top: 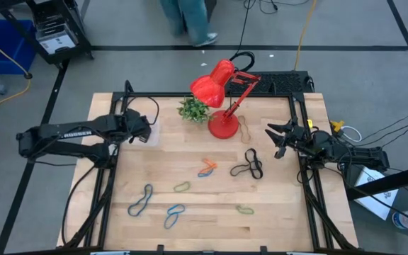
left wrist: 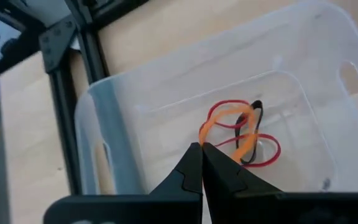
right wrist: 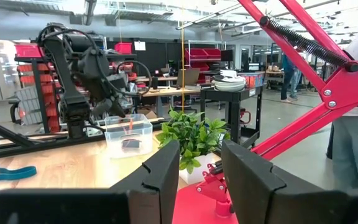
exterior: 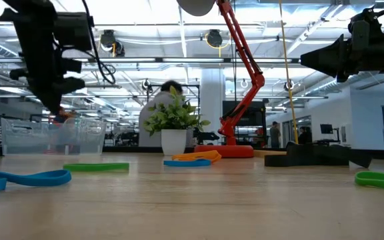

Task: Pick and place rubber bands into bin
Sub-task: Put the orange rubber band into the transparent bin

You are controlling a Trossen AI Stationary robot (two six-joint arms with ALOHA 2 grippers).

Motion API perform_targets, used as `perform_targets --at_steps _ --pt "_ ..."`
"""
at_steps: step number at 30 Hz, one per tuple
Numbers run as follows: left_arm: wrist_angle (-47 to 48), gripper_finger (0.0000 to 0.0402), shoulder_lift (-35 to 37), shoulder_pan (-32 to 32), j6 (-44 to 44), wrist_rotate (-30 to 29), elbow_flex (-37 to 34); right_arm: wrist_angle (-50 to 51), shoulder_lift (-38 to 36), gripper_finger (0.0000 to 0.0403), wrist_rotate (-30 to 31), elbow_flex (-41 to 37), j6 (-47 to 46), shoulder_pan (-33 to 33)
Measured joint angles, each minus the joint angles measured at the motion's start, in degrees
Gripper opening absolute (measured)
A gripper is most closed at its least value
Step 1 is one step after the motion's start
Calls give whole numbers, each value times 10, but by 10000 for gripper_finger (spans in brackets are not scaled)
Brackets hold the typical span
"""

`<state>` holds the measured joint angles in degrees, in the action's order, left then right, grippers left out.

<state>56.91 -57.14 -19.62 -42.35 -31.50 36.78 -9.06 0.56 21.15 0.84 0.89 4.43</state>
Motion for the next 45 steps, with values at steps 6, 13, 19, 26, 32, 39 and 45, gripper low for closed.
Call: perform_targets --at_steps 6,13,19,26,32,39,45 --pt "-66 6 0 -18 10 30 -49 0 0 114 0 0 0 0" --pt "-118 12 0 -32 39 57 -83 0 0 114 0 0 0 0" --pt "-138 30 0 -33 54 57 -83 0 0 114 0 0 0 0" --pt "-144 36 0 -33 91 57 -83 0 0 114 0 0 0 0" --pt "-147 88 0 -33 91 57 -83 0 0 114 0 0 0 0" --pt "-154 182 0 -33 105 56 -83 0 0 114 0 0 0 0" --pt "-164 224 11 -33 162 55 -72 0 0 114 0 0 0 0"
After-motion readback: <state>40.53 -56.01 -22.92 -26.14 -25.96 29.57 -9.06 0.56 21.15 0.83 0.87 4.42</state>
